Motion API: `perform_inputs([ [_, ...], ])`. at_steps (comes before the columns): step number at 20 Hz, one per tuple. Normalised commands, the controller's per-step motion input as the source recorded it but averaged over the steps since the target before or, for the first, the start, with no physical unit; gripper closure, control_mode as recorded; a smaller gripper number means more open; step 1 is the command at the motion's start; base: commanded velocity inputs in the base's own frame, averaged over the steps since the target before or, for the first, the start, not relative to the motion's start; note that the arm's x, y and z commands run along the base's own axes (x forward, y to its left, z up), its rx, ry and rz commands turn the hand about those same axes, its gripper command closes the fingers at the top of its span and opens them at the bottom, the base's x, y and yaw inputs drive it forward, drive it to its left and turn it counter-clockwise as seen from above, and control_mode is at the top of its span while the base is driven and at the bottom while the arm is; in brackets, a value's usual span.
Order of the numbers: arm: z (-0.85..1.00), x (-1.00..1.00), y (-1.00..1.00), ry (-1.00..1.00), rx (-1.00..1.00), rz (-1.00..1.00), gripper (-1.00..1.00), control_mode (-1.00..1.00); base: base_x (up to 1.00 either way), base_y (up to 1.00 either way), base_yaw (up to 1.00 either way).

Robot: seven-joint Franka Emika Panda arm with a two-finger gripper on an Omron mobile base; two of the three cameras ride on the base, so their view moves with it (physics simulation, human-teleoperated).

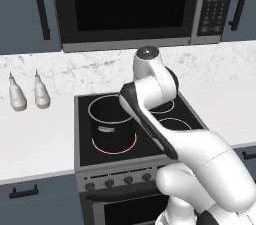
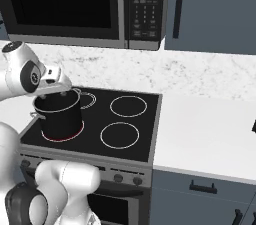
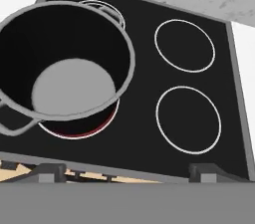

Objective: Turn off the front left burner of the stove.

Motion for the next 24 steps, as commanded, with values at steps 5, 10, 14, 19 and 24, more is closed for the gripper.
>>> perform_inputs([
  [5,-0.23,-0.09,0.13,0.05,-0.02,0.05,-1.00,-1.00,0.00,0.00,0.00],
  [10,-0.71,-0.24,0.74,-0.01,-0.08,0.09,-1.00,-1.00,0.00,0.00,0.00],
  [14,-0.91,-0.52,1.00,-0.10,-0.12,0.12,-1.00,-1.00,0.00,0.00,0.00],
  [19,-1.00,-0.42,0.99,-0.12,-0.11,0.13,-1.00,-1.00,0.00,0.00,0.00],
  [24,-0.90,-0.33,0.79,-0.07,-0.19,0.13,-1.00,-1.00,0.00,0.00,0.00],
])
